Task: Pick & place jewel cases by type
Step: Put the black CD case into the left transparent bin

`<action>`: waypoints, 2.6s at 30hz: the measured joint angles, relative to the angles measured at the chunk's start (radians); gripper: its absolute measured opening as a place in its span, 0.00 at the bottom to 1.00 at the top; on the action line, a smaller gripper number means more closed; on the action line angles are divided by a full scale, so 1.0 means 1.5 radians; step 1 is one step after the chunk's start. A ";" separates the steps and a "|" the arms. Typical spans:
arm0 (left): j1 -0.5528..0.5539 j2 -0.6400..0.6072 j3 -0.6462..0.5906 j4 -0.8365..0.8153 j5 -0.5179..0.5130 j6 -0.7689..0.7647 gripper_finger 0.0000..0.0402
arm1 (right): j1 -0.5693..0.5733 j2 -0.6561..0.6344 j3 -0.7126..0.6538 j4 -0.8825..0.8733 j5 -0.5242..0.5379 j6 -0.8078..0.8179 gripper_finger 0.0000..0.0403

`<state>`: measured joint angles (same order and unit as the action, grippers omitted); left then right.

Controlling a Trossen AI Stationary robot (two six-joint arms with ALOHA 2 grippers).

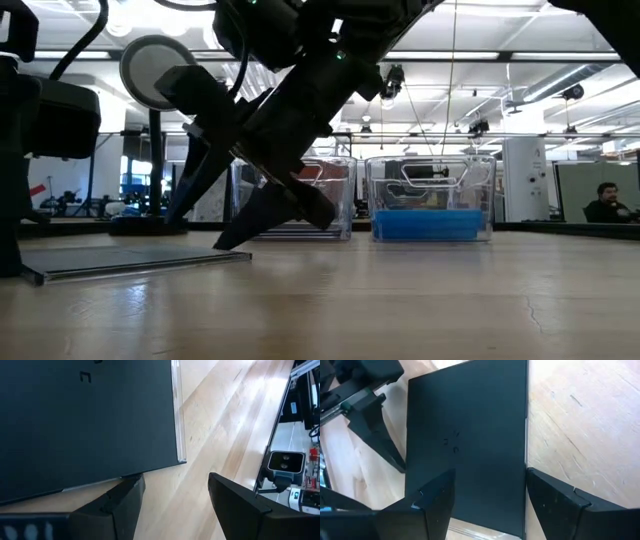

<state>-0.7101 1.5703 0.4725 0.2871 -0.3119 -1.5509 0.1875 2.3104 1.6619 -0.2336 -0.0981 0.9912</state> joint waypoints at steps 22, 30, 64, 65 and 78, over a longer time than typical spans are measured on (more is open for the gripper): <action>-0.016 0.000 -0.001 -0.006 -0.020 0.044 0.53 | 0.008 -0.068 0.002 0.100 -0.072 0.006 0.58; -0.016 0.000 -0.001 -0.006 -0.024 0.046 0.53 | 0.016 -0.055 0.002 0.095 -0.080 0.038 0.55; -0.189 -0.159 -0.004 -0.292 -0.200 -0.156 0.53 | -0.030 -0.231 0.002 -0.122 0.239 0.093 0.03; -0.189 -0.167 -0.004 -0.299 -0.201 -0.158 0.53 | -0.043 -0.248 0.000 -0.148 0.269 0.104 0.03; -0.176 -0.209 -0.003 -0.298 -0.299 -0.155 0.53 | -0.228 -0.239 -0.151 -0.109 0.034 0.189 0.03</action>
<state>-0.9745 1.2568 0.4686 -0.1598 -0.7611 -1.7839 -0.1544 1.9521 1.4357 -0.3966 -0.0464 1.2741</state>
